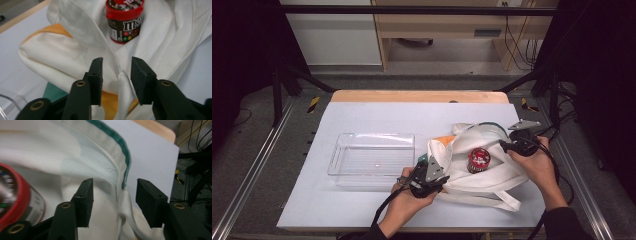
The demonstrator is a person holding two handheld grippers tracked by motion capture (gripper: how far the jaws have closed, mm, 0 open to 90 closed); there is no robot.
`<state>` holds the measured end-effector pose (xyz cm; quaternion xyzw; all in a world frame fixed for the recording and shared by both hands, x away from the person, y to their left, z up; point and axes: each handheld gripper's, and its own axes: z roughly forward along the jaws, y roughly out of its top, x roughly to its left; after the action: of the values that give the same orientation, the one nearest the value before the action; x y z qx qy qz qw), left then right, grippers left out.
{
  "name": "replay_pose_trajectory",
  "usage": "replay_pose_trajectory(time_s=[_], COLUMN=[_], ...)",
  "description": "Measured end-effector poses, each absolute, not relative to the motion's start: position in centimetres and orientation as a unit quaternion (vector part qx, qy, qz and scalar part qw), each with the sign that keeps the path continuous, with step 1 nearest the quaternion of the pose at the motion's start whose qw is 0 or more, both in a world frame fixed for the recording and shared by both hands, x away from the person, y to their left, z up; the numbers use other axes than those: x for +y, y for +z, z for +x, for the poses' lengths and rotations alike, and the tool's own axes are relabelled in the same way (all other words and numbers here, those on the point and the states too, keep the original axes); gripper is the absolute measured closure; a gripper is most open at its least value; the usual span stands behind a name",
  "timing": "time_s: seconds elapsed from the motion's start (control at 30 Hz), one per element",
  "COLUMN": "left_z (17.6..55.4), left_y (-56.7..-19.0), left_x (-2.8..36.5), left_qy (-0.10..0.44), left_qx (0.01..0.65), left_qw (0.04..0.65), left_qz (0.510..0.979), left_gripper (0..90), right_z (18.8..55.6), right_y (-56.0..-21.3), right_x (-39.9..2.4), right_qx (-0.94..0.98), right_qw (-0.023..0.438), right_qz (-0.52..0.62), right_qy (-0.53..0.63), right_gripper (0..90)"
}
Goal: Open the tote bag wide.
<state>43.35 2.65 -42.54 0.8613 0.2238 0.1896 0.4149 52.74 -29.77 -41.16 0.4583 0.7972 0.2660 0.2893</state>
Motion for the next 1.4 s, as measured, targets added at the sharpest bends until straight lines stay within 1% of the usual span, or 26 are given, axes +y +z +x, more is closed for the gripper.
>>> replay_pose_trajectory(time_s=[0.07, 0.17, 0.3, 0.33, 0.47, 0.57, 0.7, 0.77, 0.83, 0.9, 0.93, 0.97, 1.0, 1.03, 1.07, 1.1, 1.17, 1.3, 1.4], left_z=[43.5, 43.8, 44.8, 45.3, 47.2, 48.5, 49.7, 50.2, 51.1, 51.7, 51.9, 52.0, 52.2, 52.4, 52.6, 52.8, 53.1, 53.2, 53.2], left_y=[-41.9, -40.7, -39.1, -38.8, -38.1, -37.7, -37.8, -38.1, -38.5, -38.9, -39.1, -39.3, -39.5, -39.6, -39.8, -39.9, -39.9, -39.2, -39.1], left_x=[2.4, 2.2, 1.8, 1.7, 0.9, 0.2, -0.5, -1.1, -1.4, -1.5, -1.4, -1.4, -1.3, -1.1, -0.9, -0.7, -0.2, 0.6, 1.0], left_qy=[0.197, 0.212, 0.227, 0.225, 0.225, 0.232, 0.219, 0.223, 0.213, 0.209, 0.207, 0.208, 0.212, 0.215, 0.214, 0.213, 0.212, 0.225, 0.231], left_qx=[0.220, 0.216, 0.216, 0.218, 0.225, 0.227, 0.234, 0.231, 0.237, 0.242, 0.240, 0.244, 0.246, 0.248, 0.251, 0.254, 0.262, 0.269, 0.271], left_qw=[0.413, 0.415, 0.421, 0.423, 0.419, 0.414, 0.414, 0.400, 0.386, 0.380, 0.376, 0.366, 0.354, 0.347, 0.340, 0.334, 0.329, 0.344, 0.338], left_qz=[0.861, 0.858, 0.851, 0.850, 0.850, 0.851, 0.852, 0.858, 0.866, 0.868, 0.871, 0.873, 0.877, 0.879, 0.881, 0.882, 0.882, 0.871, 0.871], left_gripper=[57.5, 53.5, 50.0, 49.4, 47.4, 47.7, 50.7, 50.6, 49.5, 52.7, 56.6, 62.7, 64.7, 68.6, 73.7, 76.5, 80.8, 81.4, 81.5], right_z=[51.6, 49.8, 47.2, 46.6, 44.7, 43.4, 42.7, 42.5, 42.4, 42.3, 42.3, 42.2, 42.0, 41.9, 41.8, 41.8, 41.7, 41.2, 40.7], right_y=[-40.2, -39.0, -38.1, -38.0, -38.1, -38.7, -39.6, -40.0, -40.4, -40.9, -41.2, -41.4, -41.5, -41.7, -41.8, -41.9, -41.8, -41.1, -40.7], right_x=[-29.9, -30.0, -30.3, -30.4, -31.1, -31.7, -32.1, -32.4, -32.6, -32.7, -32.9, -33.0, -33.1, -33.2, -33.2, -33.3, -33.6, -34.1, -34.7], right_qx=[0.790, 0.787, 0.780, 0.778, 0.770, 0.764, 0.767, 0.765, 0.766, 0.773, 0.775, 0.776, 0.777, 0.777, 0.777, 0.779, 0.779, 0.776, 0.773], right_qw=[0.296, 0.299, 0.309, 0.306, 0.311, 0.309, 0.301, 0.301, 0.294, 0.281, 0.280, 0.277, 0.277, 0.274, 0.279, 0.283, 0.280, 0.293, 0.300], right_qz=[0.457, 0.449, 0.446, 0.450, 0.461, 0.473, 0.479, 0.487, 0.492, 0.495, 0.495, 0.496, 0.495, 0.496, 0.494, 0.492, 0.490, 0.488, 0.489], right_qy=[0.282, 0.299, 0.311, 0.313, 0.313, 0.312, 0.303, 0.296, 0.289, 0.279, 0.274, 0.273, 0.274, 0.274, 0.273, 0.268, 0.273, 0.270, 0.271], right_gripper=[43.8, 41.8, 43.8, 44.7, 48.4, 50.0, 50.2, 50.4, 50.4, 52.4, 55.0, 60.7, 64.6, 68.9, 75.6, 79.1, 81.7, 83.4, 83.8])
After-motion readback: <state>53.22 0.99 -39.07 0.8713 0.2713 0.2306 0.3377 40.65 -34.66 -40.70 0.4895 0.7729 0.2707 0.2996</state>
